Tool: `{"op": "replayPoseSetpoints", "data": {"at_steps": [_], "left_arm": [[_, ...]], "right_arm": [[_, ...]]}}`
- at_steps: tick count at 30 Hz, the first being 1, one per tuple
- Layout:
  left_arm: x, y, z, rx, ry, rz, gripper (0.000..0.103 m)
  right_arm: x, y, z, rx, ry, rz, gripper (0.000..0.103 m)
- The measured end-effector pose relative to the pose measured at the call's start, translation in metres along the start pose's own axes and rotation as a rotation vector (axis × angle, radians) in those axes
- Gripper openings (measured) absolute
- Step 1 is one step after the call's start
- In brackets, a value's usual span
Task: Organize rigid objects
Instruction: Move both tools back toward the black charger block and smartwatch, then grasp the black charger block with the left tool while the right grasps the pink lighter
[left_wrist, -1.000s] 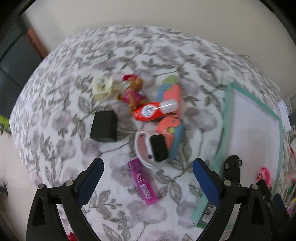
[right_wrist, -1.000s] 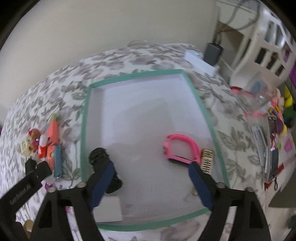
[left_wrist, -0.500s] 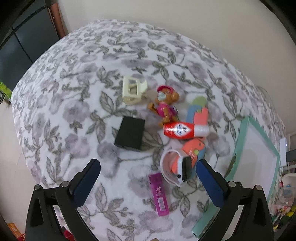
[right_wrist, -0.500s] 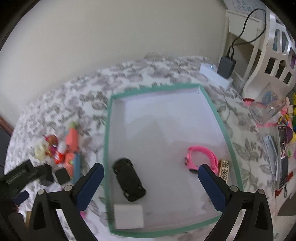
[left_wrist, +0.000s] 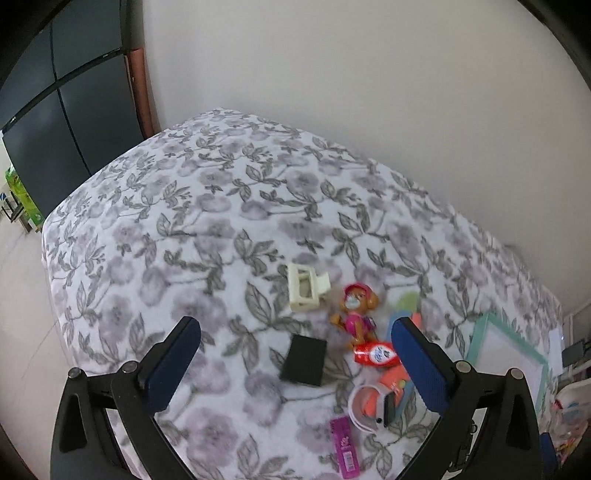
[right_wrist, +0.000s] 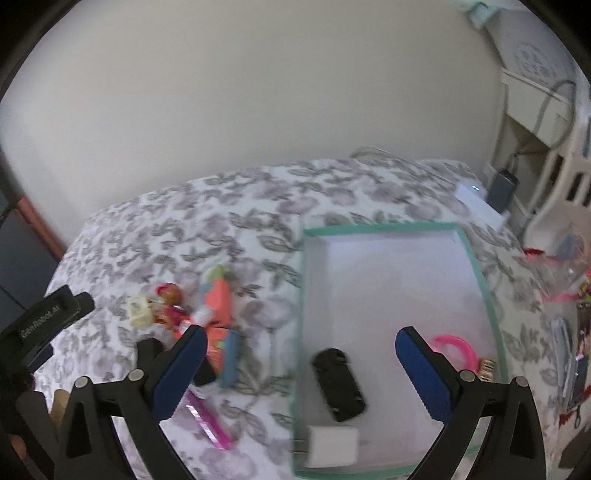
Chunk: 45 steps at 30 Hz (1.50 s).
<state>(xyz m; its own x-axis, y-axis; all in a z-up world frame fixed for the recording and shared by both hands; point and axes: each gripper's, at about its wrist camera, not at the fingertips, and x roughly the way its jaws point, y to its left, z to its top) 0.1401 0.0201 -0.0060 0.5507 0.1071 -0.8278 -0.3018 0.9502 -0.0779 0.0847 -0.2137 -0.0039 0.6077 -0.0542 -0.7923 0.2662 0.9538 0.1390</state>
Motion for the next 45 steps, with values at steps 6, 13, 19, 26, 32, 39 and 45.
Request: {"op": "replayPoseSetpoints", "data": {"at_steps": [6,13,19,26,32,39,45], "left_arm": [[0.016,0.023,0.007,-0.007,0.088,0.012,0.103],[0.052,0.037,-0.007,0.003,0.212,0.108,0.103],[0.073,0.041,-0.017,-0.025,0.281,0.100,0.103],[0.089,0.033,-0.020,-0.022,0.312,0.041,0.103],[0.104,0.033,-0.022,-0.031,0.350,0.026,0.103],[0.111,0.024,-0.024,0.011,0.377,-0.013,0.103],[0.121,0.015,-0.025,0.049,0.390,-0.028,0.103]], "right_arm": [[0.022,0.035,-0.007,-0.060,0.082,0.040,0.103],[0.062,0.053,-0.041,-0.137,0.219,0.056,0.103],[0.075,0.055,-0.047,-0.131,0.242,0.070,0.103],[0.089,0.069,-0.050,-0.150,0.261,0.101,0.096],[0.100,0.075,-0.059,-0.165,0.330,0.118,0.093],[0.110,0.077,-0.075,-0.203,0.419,0.114,0.087],[0.116,0.079,-0.087,-0.228,0.462,0.107,0.087]]}}
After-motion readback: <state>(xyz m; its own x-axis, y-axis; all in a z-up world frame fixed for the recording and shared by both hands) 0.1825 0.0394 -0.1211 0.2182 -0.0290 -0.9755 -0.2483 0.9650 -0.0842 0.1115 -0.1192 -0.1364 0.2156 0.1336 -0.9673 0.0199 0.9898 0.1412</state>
